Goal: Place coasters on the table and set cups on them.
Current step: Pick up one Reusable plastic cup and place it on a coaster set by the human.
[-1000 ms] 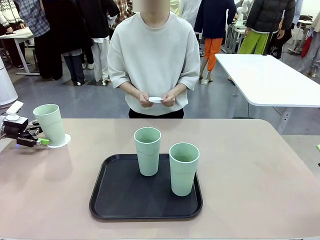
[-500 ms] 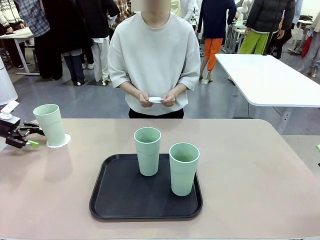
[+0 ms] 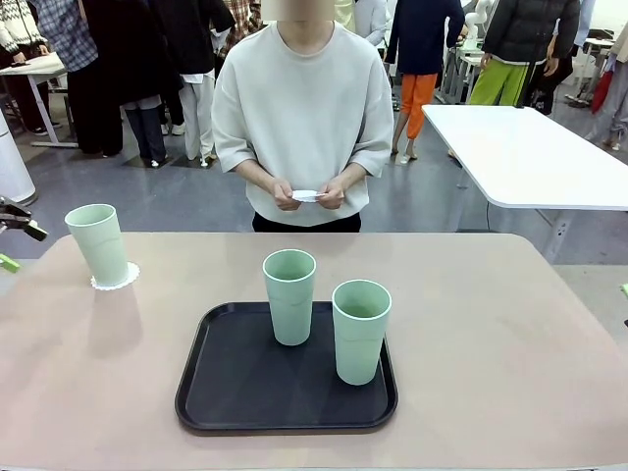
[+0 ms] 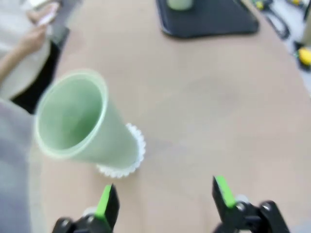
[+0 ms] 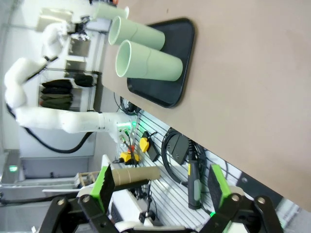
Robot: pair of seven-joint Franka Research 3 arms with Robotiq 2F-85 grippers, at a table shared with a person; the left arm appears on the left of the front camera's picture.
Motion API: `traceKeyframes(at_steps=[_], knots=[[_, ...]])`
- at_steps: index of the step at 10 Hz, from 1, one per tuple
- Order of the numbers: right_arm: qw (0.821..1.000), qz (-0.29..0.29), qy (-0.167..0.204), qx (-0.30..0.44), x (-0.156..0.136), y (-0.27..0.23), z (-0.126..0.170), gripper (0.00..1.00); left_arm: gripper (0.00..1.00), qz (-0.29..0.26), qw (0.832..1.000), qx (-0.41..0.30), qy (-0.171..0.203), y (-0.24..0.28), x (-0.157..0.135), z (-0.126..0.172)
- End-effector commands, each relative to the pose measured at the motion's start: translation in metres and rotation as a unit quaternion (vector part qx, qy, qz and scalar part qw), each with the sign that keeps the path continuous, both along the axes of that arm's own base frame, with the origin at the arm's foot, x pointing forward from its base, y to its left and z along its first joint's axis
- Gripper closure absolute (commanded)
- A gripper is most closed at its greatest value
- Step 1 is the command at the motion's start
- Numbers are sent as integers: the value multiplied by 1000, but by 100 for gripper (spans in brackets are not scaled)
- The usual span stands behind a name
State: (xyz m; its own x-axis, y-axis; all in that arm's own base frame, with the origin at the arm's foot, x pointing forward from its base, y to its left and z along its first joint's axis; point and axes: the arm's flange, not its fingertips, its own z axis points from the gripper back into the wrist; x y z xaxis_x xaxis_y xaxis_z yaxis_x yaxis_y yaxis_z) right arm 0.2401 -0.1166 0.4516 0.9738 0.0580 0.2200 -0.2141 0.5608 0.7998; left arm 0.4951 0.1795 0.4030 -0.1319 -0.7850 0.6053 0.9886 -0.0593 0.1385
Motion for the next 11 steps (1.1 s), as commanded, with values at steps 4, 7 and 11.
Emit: traceKeyframes(at_steps=[4,7,11], knots=[[1000,3,-7,9,2,1,-1,0,0,68,987,145,6,-125,-77,95],[1000,3,-7,9,2,1,-1,0,0,251,947,198,34,-159,-70,119],[1000,3,-7,9,2,1,-1,0,0,271,917,275,101,-167,-67,118]])
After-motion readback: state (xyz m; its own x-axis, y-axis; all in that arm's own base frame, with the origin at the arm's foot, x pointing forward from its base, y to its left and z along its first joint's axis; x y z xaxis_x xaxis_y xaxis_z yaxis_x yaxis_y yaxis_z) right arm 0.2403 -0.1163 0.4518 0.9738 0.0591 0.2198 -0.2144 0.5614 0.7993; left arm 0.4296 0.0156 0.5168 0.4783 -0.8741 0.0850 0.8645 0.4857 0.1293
